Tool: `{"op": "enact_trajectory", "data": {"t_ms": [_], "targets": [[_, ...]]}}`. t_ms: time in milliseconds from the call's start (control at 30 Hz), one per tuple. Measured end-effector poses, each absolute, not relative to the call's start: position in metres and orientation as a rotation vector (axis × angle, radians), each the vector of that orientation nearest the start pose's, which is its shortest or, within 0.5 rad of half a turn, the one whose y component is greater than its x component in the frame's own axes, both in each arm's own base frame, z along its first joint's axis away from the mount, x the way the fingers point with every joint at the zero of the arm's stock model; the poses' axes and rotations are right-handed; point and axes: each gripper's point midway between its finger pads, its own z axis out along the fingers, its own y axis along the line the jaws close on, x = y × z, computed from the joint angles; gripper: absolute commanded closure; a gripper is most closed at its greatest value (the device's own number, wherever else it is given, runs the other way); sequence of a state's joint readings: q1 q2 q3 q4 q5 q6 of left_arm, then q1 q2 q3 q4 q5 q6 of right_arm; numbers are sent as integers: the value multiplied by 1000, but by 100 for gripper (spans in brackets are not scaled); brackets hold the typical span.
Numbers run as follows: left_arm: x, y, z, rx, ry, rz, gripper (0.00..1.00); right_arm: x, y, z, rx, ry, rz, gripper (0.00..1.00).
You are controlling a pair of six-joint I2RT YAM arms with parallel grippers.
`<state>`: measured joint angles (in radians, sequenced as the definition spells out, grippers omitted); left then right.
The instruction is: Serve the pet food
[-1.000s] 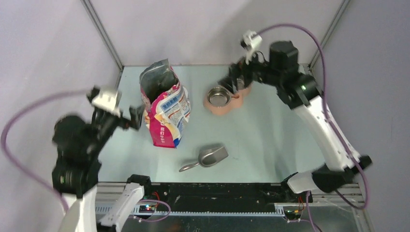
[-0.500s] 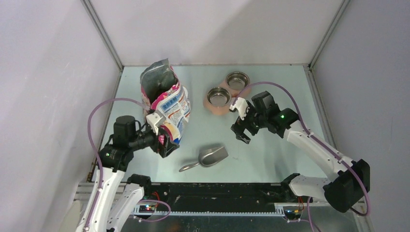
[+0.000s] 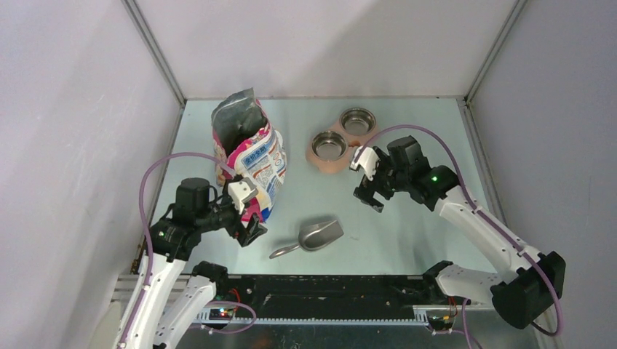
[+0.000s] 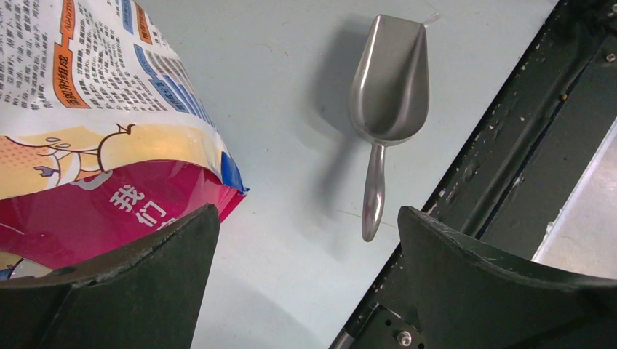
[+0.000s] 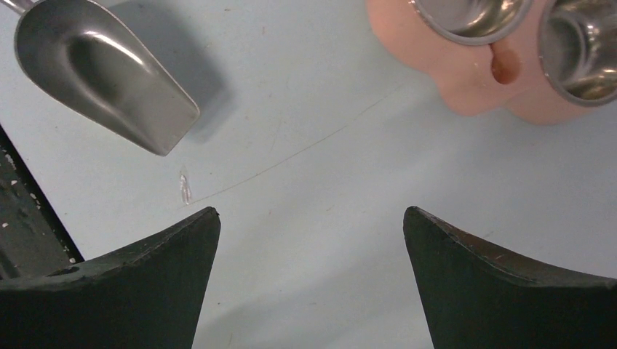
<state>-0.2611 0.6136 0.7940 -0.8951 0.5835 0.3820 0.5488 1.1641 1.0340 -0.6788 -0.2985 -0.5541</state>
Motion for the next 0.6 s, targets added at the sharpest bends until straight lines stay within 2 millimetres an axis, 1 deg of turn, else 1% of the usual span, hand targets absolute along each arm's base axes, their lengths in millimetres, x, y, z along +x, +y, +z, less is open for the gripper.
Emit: {"op": "enact_trajectory", "data": {"t_ms": [200,300,367,500,567,600], "targets": [[154,-126,185,985,2015,-592,0,250,178,198,-1312,1893,297,0],[156,-123,184,976,2021,-565,0,251,168,207,-1277,1890,246,0],[158,-122,185,972,2019,-556,0,254,157,210,-1244,1907,182,0],[160,-121,184,960,2032,-543,0,263,124,212,-1171,1968,6,0],[160,-121,183,961,2036,-543,0,261,106,210,-1170,1999,-68,0],[160,-121,183,964,2037,-544,0,257,100,210,-1173,2013,-82,0]]}}
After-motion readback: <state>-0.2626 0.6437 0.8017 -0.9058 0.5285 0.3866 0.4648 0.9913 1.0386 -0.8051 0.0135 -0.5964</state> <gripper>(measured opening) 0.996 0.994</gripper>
